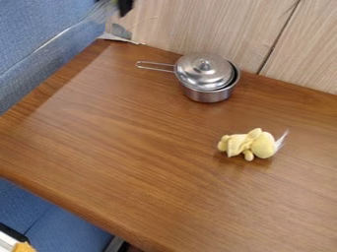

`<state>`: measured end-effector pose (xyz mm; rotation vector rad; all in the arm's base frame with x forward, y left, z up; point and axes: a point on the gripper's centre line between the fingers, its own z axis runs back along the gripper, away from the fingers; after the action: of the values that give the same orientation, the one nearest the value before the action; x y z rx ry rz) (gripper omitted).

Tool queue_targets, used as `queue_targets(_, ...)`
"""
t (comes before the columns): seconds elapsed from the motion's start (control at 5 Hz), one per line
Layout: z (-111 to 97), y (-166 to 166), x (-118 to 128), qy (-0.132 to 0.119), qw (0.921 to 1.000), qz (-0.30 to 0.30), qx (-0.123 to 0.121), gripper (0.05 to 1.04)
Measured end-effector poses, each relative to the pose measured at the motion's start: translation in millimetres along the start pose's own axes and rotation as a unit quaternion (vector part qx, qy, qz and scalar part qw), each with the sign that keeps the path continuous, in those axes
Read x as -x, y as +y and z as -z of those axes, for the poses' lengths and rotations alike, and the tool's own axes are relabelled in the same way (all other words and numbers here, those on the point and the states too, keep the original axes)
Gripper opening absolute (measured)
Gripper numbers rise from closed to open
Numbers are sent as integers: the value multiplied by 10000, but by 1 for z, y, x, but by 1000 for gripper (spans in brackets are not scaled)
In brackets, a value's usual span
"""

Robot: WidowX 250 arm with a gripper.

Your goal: Take the spatula and put it to the left side of the pot

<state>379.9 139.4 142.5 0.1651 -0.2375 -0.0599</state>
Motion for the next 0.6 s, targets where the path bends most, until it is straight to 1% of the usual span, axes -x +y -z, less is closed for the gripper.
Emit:
queue_targets(0.2,42,27,9,66,10000,-14,-46,578)
queue_targets(0.4,63,31,23,205,9996,-195,-22,578)
queue_targets(0.6,85,27,32,247,9995,-170,-41,578)
